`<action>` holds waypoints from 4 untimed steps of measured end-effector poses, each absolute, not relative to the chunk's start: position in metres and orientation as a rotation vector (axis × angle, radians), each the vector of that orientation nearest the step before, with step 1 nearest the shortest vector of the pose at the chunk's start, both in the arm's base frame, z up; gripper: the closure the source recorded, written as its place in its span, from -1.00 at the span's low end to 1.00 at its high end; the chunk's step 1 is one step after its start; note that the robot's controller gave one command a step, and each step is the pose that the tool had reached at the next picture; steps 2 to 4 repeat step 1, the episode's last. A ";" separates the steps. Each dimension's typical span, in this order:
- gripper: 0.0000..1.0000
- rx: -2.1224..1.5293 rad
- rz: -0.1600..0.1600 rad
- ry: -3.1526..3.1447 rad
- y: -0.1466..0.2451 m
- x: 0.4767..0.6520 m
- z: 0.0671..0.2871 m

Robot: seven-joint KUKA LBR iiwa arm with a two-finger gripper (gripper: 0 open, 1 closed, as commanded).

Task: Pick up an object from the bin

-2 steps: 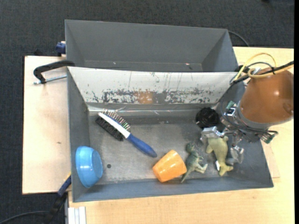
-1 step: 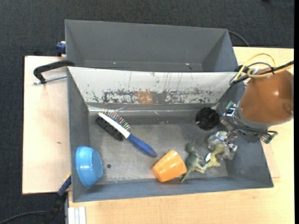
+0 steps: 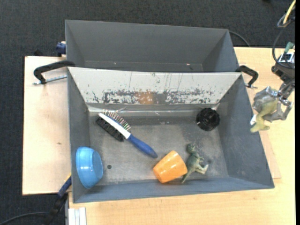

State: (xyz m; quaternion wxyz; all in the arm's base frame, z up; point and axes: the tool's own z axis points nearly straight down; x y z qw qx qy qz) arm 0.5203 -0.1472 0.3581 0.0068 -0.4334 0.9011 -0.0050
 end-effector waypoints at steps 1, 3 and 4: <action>1.00 -1.310 0.009 2.857 -0.138 0.544 0.263; 1.00 -1.310 0.009 2.857 -0.138 0.544 0.263; 1.00 -1.310 0.009 2.857 -0.138 0.544 0.263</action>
Offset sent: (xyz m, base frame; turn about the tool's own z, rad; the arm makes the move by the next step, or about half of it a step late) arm 0.0230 0.0069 -0.0910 0.0372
